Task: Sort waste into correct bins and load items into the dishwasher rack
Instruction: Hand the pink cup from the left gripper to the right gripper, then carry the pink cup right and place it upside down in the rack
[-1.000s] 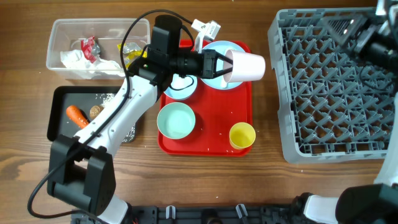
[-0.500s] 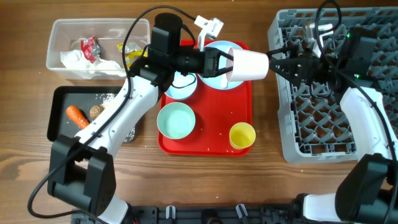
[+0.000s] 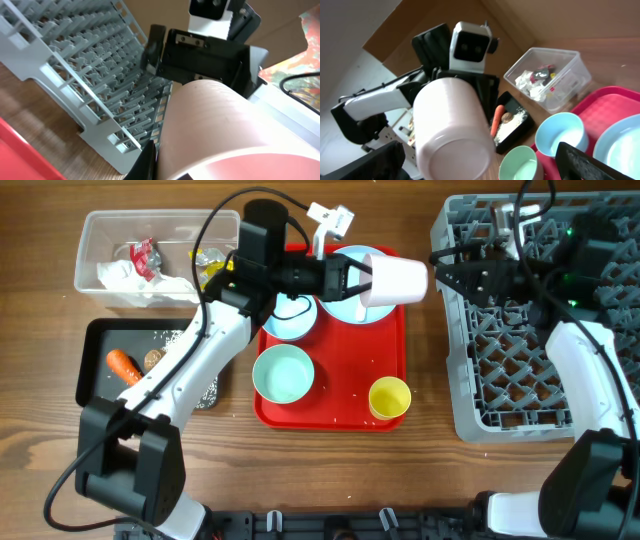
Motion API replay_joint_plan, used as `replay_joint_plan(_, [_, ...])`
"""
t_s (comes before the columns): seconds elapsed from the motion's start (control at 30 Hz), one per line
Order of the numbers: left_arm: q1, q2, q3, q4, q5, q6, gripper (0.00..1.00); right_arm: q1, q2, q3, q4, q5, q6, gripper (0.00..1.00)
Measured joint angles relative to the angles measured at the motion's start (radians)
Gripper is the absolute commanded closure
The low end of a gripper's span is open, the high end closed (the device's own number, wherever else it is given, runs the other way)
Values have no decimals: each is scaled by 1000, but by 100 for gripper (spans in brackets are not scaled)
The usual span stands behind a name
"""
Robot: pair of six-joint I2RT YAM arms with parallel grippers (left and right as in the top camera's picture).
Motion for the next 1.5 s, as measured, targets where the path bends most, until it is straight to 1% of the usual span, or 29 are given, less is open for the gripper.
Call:
replay_joint_plan(0.13, [11,0,0,0,0,0,96,117,0,0,2,0,-10,1])
replay_joint_plan(0.2, [11,0,0,0,0,0,96,128,0,0,2,0,-24,2])
replay_joint_plan(0.3, [11,0,0,0,0,0,96,128,0,0,2,0,-32,8])
replay_joint_plan(0.37, [11,0,0,0,0,0,96,128,0,0,2,0,-37,19])
replay_joint_plan(0.43, [11,0,0,0,0,0,96,128,0,0,1,0,-39,25])
replay_joint_plan(0.57, [13,0,0,0,4,0,96,161,0,0,0,0,-51,32])
replay_joint_plan(0.63, [14,0,0,0,8,0,96,161,0,0,-2,0,-54,33])
replay_joint_plan(0.67, [14,0,0,0,8,0,96,161,0,0,-2,0,-54,36])
replay_joint_plan(0.8, [14,0,0,0,12,0,96,163,0,0,-3,0,-54,43])
replay_joint_plan(0.97, [14,0,0,0,12,1,96,163,0,0,-2,0,-55,46])
replay_joint_plan(1.1, [14,0,0,0,11,0,92,159,0,0,-2,0,-55,46])
replay_joint_plan(1.43, [14,0,0,0,-7,0,75,100,0,0,-2,0,-56,46])
replay_joint_plan(1.5, [14,0,0,-10,-7,0,68,84,0,0,-2,0,-58,47])
